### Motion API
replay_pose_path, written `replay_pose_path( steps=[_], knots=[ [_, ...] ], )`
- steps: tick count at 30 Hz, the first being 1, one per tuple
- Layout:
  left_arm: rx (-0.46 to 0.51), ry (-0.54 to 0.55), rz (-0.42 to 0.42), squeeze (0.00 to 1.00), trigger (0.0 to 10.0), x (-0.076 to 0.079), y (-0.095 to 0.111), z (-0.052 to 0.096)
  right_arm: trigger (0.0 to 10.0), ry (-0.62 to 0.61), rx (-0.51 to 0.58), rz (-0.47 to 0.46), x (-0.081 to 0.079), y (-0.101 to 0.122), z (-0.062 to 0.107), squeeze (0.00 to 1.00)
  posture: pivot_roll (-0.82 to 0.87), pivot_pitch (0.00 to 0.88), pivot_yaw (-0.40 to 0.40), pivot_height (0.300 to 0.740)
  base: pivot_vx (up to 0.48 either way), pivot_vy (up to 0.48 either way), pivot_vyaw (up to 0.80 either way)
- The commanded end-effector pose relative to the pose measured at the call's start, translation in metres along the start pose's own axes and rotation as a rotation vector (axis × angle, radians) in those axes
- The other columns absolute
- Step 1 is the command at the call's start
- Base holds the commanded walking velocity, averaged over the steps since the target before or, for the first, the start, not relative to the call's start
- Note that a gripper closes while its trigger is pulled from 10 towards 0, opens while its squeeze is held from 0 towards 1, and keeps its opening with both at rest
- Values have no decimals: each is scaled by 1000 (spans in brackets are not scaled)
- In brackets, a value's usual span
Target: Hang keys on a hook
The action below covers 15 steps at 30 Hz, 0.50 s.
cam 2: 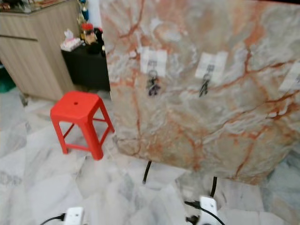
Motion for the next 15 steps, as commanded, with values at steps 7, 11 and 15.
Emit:
replay_pose_path(
  steps=[7,11,15],
  knots=[
    [-15,17,-27,0,10000,-12,-1,1,10000,11,10,14,-8,6,-2,0,-26,0,-69,740,0,-359,0],
    [-16,13,-32,0,10000,-10,-1,1,10000,-10,6,41,-5,5,-2,0,-29,0,-66,740,0,-359,0],
    [-16,6,-44,0,10000,-9,0,1,10000,-18,11,25,-4,5,-1,0,-30,0,-64,740,0,-362,0]
  ],
)
Point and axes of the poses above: a point about 5 cm out from each wrist's last joint towards the gripper, its own z axis pointing back from the gripper into the wrist, its own y axis along the axis of the wrist's last joint, x = y × z, the point moved 6 cm from there along -z, pointing out of the wrist towards the gripper, and after that the axes turned 13 degrees about z, right-handed, at the moved point
